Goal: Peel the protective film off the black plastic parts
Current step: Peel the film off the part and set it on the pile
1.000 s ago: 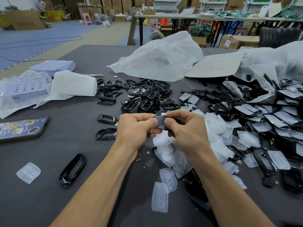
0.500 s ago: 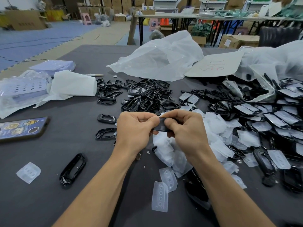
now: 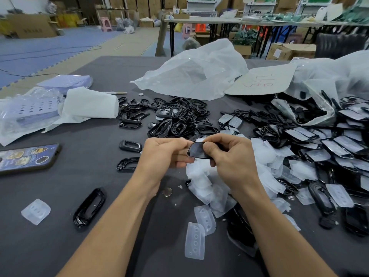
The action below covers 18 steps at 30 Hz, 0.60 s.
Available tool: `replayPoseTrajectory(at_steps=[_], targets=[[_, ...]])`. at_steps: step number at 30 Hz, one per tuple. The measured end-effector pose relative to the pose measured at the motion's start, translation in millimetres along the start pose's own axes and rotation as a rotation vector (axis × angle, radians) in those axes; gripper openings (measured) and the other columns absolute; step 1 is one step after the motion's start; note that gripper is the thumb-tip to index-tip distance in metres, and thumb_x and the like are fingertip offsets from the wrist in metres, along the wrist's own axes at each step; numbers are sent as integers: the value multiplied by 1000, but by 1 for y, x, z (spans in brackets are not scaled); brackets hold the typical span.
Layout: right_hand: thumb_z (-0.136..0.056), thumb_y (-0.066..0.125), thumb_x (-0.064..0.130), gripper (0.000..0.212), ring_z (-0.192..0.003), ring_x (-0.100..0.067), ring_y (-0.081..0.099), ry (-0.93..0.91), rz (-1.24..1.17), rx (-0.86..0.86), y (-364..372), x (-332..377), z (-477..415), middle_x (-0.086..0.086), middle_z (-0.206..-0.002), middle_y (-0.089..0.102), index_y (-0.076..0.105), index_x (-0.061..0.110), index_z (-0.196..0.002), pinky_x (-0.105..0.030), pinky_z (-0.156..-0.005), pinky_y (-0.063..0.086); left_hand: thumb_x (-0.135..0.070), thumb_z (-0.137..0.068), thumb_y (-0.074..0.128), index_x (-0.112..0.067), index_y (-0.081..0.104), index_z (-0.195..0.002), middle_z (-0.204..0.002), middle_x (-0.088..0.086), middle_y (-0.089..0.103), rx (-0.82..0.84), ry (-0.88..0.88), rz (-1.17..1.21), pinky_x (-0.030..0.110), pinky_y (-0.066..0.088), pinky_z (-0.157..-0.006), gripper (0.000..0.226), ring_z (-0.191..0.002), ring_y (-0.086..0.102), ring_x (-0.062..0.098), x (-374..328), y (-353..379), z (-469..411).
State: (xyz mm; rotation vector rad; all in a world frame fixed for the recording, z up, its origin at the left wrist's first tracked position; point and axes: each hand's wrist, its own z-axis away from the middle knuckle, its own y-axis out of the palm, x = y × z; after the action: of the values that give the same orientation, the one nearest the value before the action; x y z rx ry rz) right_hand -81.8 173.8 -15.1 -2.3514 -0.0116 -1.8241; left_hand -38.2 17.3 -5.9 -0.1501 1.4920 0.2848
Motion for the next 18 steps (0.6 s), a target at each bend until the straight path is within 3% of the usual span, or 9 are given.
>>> replayPoseTrajectory(at_steps=[3,8,13,18], targets=[[-88,71,-4,24,-49,-16,49,-10,1,2,-2,0,-1,-19,-66,67,76,15,-74,-34,-50,43,-21,-73,69,-20,85,-80,-84,13,80,67,-28,-18,24,59,-61,16,-72,77,19,0,-4,-1],[-87,71,-2,27,-50,-15,51,-35,24,10,-2,1,0,-8,-65,70,76,20,-72,-36,-52,47,-11,-82,73,-16,84,-78,-76,7,78,104,23,-103,20,56,-62,12,-71,74,14,5,-2,-1],[-87,72,1,24,-50,-15,53,-29,46,26,0,2,2,-5,-61,68,77,19,-73,-35,-53,48,-8,-74,71,-12,82,-72,-63,9,72,36,30,-103,21,51,-54,12,-57,67,13,8,1,-3],[-88,69,2,21,-48,-15,55,33,-27,6,3,1,3,-3,-58,66,76,18,-77,-29,-48,46,4,-79,69,-11,82,-69,-58,11,71,-101,56,-91,20,47,-46,22,-48,64,12,8,7,-1]])
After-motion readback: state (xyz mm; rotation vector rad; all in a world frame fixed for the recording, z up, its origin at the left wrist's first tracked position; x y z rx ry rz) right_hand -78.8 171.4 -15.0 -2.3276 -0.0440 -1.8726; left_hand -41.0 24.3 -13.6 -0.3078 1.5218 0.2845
